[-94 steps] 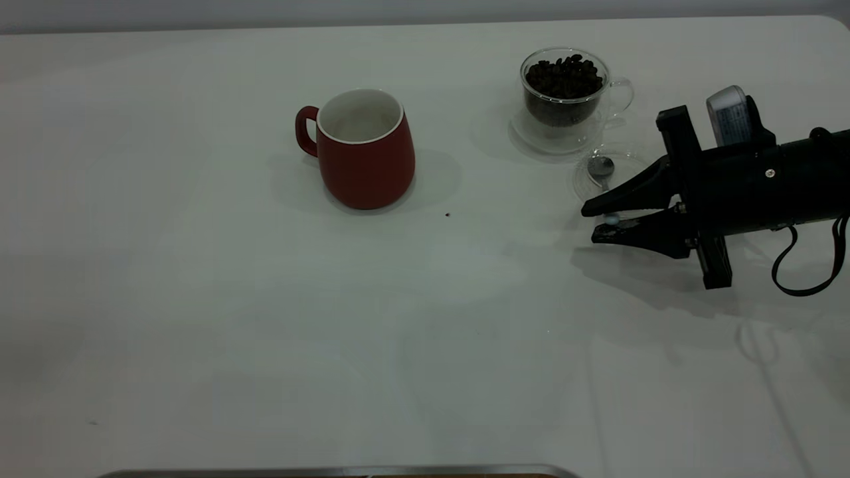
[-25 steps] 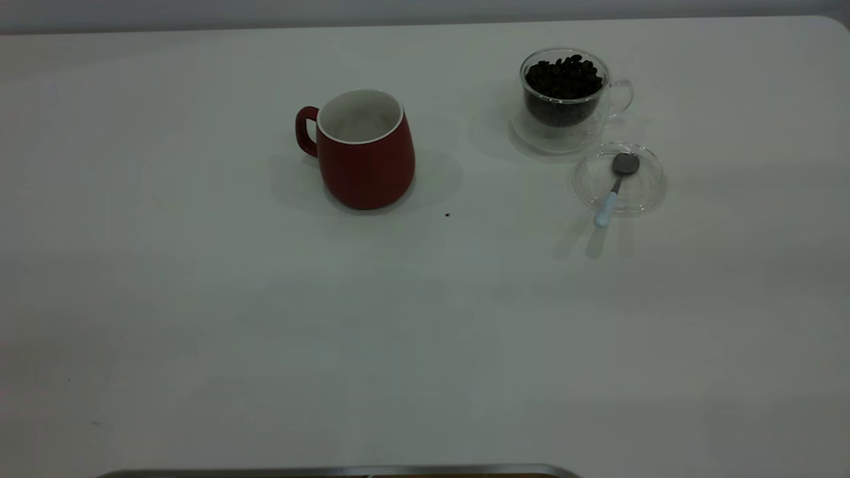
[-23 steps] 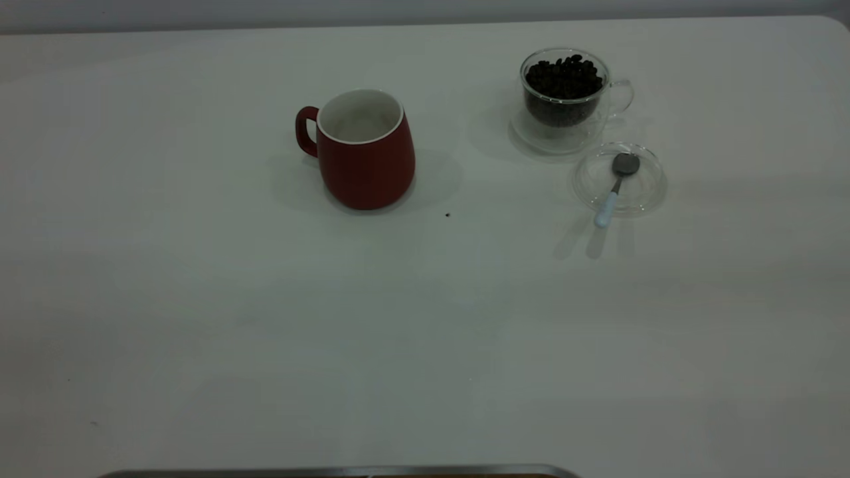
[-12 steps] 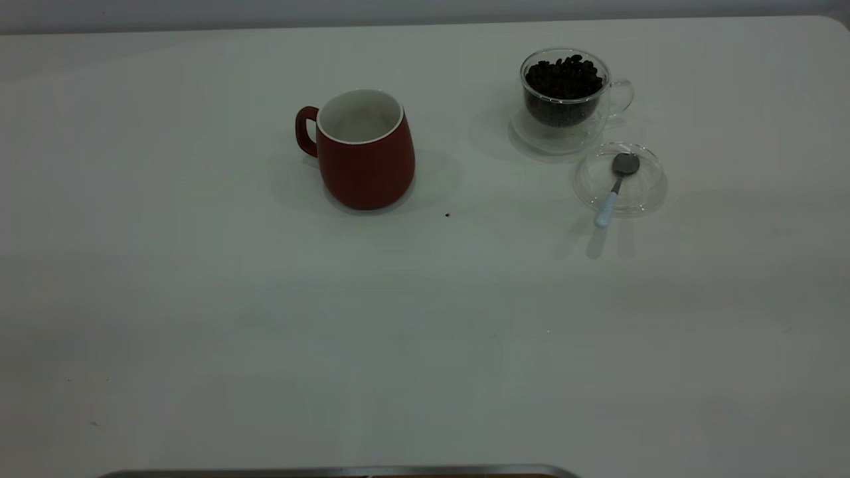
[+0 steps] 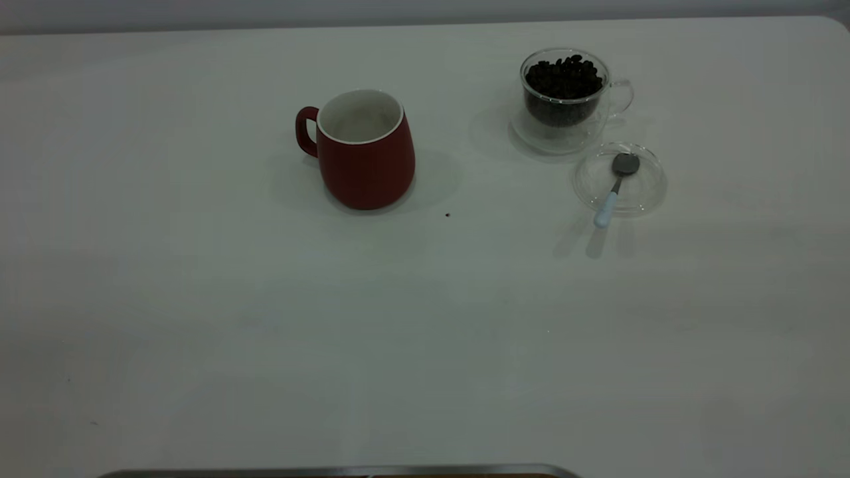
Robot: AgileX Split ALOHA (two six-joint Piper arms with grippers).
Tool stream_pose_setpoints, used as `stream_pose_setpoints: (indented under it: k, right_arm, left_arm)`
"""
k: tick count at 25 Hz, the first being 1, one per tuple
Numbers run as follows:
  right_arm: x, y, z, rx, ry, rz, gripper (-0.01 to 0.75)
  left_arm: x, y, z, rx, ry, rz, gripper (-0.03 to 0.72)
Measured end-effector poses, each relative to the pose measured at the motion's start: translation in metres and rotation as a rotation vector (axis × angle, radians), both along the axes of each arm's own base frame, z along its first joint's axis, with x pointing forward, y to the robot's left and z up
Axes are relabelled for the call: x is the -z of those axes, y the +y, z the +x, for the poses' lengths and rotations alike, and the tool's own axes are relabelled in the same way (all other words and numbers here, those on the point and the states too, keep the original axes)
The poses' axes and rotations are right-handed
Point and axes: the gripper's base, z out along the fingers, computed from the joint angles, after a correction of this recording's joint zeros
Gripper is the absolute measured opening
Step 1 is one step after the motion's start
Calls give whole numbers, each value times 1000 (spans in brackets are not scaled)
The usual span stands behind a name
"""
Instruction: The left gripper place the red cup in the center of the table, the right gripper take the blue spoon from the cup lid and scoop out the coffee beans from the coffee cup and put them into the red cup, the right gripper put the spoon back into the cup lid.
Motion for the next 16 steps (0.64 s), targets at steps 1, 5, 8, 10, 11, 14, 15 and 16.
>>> stream_pose_setpoints:
  k: [1, 5, 8, 10, 11, 14, 15, 16]
  right_arm:
    - [0, 0, 0, -9, 0, -1, 458]
    - [0, 0, 0, -45, 0, -2, 458]
    - [0, -1, -1, -57, 1, -2, 458]
    - [0, -1, -1, -57, 1, -2, 458]
    - [0, -1, -1, -57, 1, -2, 458]
    - [0, -1, -1, -57, 1, -2, 458]
    - [0, -1, -1, -57, 1, -2, 458]
    - [0, -1, -1, -57, 1, -2, 458]
  left_arm:
    - [0, 0, 0, 1, 0, 1, 500]
    - [0, 0, 0, 0, 0, 0, 500]
    - [0, 0, 0, 0, 0, 0, 500]
    - [0, 0, 0, 0, 0, 0, 500]
    - [0, 0, 0, 0, 0, 0, 500]
    - [0, 0, 0, 0, 0, 0, 500]
    - [0, 0, 0, 0, 0, 0, 500]
    - [0, 0, 0, 0, 0, 0, 500]
